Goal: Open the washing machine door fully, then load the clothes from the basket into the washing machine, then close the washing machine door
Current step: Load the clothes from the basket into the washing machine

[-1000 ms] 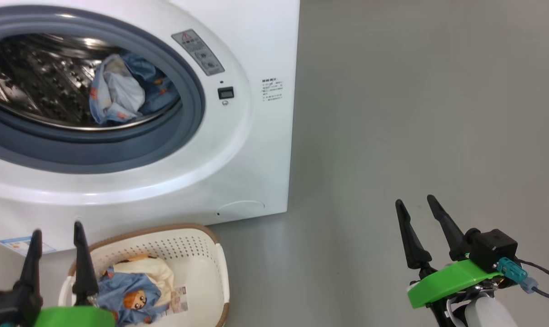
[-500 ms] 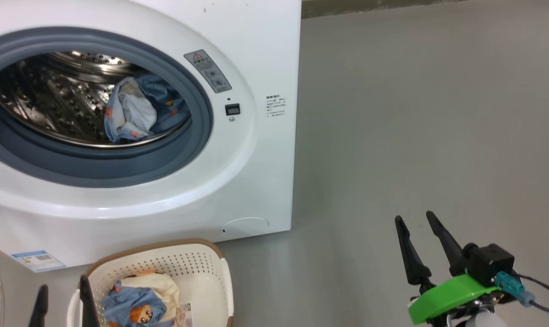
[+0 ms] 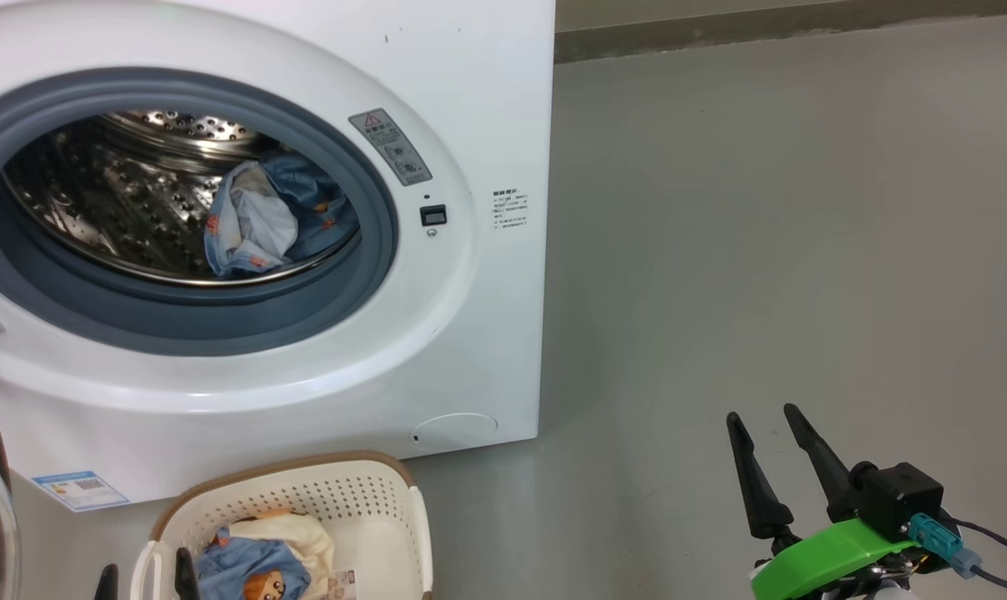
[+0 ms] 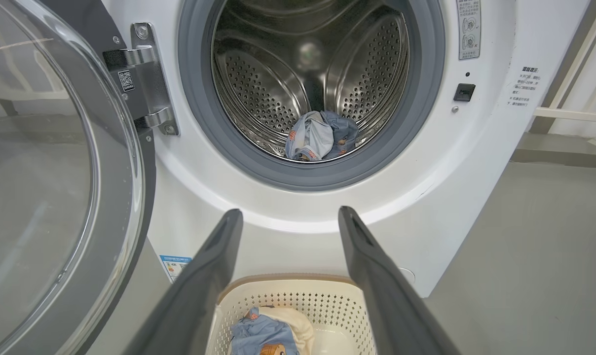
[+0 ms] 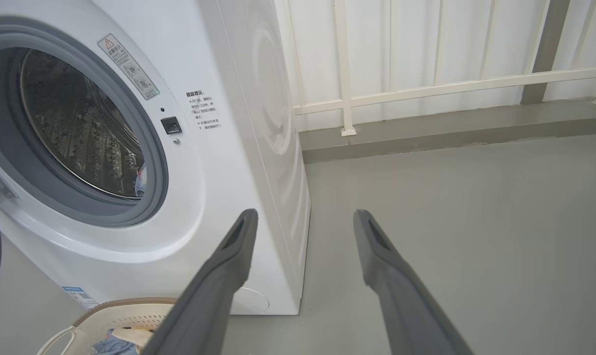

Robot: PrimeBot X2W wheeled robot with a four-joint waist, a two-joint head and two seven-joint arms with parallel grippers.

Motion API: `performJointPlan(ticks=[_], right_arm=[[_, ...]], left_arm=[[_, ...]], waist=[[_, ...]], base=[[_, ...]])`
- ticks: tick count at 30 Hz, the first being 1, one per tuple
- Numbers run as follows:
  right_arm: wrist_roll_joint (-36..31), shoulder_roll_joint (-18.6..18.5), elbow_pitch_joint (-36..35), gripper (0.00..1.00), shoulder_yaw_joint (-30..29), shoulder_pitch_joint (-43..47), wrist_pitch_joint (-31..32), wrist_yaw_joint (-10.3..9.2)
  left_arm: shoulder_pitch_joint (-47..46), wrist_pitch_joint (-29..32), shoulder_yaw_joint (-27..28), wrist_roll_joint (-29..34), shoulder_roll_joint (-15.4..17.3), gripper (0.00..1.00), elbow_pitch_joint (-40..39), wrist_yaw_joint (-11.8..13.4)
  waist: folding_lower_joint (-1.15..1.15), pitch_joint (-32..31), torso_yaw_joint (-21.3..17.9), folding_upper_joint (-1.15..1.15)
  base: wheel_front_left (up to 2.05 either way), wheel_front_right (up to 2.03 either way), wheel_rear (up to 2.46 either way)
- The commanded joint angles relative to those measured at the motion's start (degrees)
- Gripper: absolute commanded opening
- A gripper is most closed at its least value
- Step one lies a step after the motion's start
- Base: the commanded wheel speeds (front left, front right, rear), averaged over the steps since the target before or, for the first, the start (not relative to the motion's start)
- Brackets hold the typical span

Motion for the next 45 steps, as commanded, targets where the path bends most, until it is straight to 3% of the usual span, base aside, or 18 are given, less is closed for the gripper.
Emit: performJointPlan(ticks=[1,16,24,41,45], right_arm=[[-0.64,0.05,-1.64,1.0,1.37,-0.28,-0.27,0.09],[-0.41,0.05,-1.69,1.0,1.55,-0.17,-0.27,0.09],[-0.21,0.05,-1.84,1.0,1.33,-0.66,-0.27,0.09],[0.65,0.05,-4.25,1.0,1.09,-4.65,-0.27,0.09],[0.57,0.05,-4.79,1.0,0.85,-5.78,-0.27,0.09]], left_arm=[[-1.17,-0.47,1.5,-0.07,0.28,1.0,-1.77,0.6],[-0.77,-0.47,0.22,-1.4,0.27,1.0,-1.24,1.05],[-2.46,-0.47,-1.14,-3.21,0.27,1.0,2.93,0.79],[-16.31,-0.47,0.46,-6.34,0.27,1.0,18.82,-3.96],[-21.21,-0.47,1.44,-6.57,0.34,1.0,25.62,-5.27]], waist=[[0.0,0.09,0.0,0.0],[0.0,0.42,-0.11,0.0],[0.0,3.33,-0.38,0.0],[0.0,17.17,-2.06,0.0],[0.0,20.46,-2.31,0.0]], base=[[0.0,0.0,0.0],[0.0,0.0,0.0],[0.0,0.0,0.0],[0.0,0.0,0.0],[0.0,0.0,0.0]])
